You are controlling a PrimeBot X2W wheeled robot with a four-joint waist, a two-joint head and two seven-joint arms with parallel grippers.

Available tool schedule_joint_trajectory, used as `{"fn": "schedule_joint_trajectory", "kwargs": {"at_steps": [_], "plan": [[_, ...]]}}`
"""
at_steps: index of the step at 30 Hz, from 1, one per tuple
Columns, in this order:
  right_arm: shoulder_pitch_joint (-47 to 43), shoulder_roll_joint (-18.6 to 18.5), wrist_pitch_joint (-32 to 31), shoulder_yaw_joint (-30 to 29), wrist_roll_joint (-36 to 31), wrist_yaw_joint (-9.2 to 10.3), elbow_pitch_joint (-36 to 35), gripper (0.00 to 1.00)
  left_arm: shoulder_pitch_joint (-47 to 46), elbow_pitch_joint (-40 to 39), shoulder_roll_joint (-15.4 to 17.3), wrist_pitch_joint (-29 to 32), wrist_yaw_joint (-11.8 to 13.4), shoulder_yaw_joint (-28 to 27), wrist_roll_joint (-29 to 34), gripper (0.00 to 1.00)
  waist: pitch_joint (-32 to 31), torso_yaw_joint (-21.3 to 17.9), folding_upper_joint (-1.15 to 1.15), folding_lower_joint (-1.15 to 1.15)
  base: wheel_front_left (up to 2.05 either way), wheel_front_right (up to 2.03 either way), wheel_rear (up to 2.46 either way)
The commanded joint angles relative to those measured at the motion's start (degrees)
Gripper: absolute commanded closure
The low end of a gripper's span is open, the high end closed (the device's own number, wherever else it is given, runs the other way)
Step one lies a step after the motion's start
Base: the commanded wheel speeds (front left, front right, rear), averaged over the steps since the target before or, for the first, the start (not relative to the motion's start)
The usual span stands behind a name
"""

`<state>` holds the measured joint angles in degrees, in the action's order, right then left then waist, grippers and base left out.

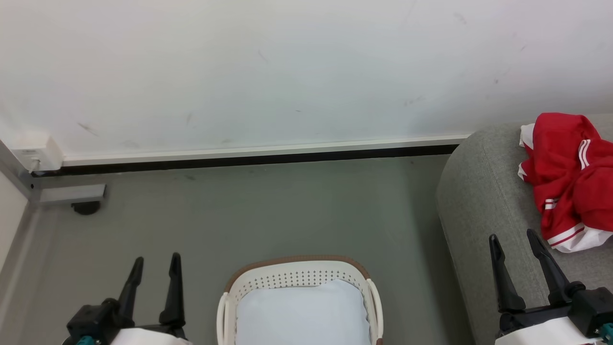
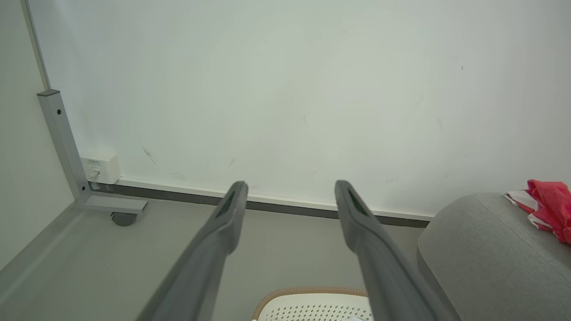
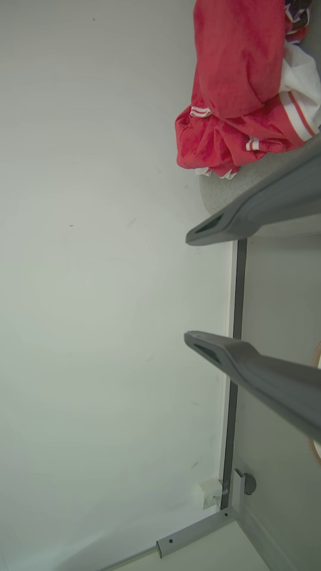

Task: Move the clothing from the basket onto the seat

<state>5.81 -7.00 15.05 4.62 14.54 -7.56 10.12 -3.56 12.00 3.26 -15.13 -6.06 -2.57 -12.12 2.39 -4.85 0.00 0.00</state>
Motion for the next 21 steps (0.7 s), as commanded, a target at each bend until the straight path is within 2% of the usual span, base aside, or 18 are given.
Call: {"fn": "schedule_joint_trajectory", "kwargs": {"at_steps": [1, 11, 12, 15, 21], "plan": [[0.6, 0.1, 0.2, -0.2, 0.6, 0.14, 0.1, 0.00, -0.5, 0.2, 0.0, 0.0, -0.3, -0.3, 0.2, 0.00, 0.0, 0.0, 0.00, 0.00, 0.00, 0.00, 0.00], [0.9, -0.1, 0.2, 0.9, 1.2, 0.14, 0.6, 0.00, -0.8, 1.0, -0.3, 0.0, -1.0, -1.0, 1.2, 0.00, -0.1, -0.2, 0.00, 0.00, 0.00, 0.00, 0.00], [0.2, 0.0, 0.0, 0.9, 0.7, 0.01, 0.5, 1.00, -0.6, 1.0, -0.4, 0.0, -0.9, -0.8, 0.8, 1.00, -0.1, -0.2, 0.00, 0.01, 0.00, 0.00, 0.00], [-0.9, 0.3, -0.2, 1.1, 0.9, 0.00, 1.8, 1.00, 0.2, 2.6, -0.7, 0.2, -0.9, -0.7, 0.6, 1.00, -0.1, -0.2, 0.00, 0.01, 0.00, 0.00, 0.00], [-0.8, 0.4, -1.7, 0.4, 7.7, 0.01, 1.8, 1.00, -0.6, 3.0, -0.6, 2.4, -1.0, -1.5, -6.1, 1.00, -0.2, 0.1, 0.00, 0.01, 0.00, 0.00, 0.00]]}}
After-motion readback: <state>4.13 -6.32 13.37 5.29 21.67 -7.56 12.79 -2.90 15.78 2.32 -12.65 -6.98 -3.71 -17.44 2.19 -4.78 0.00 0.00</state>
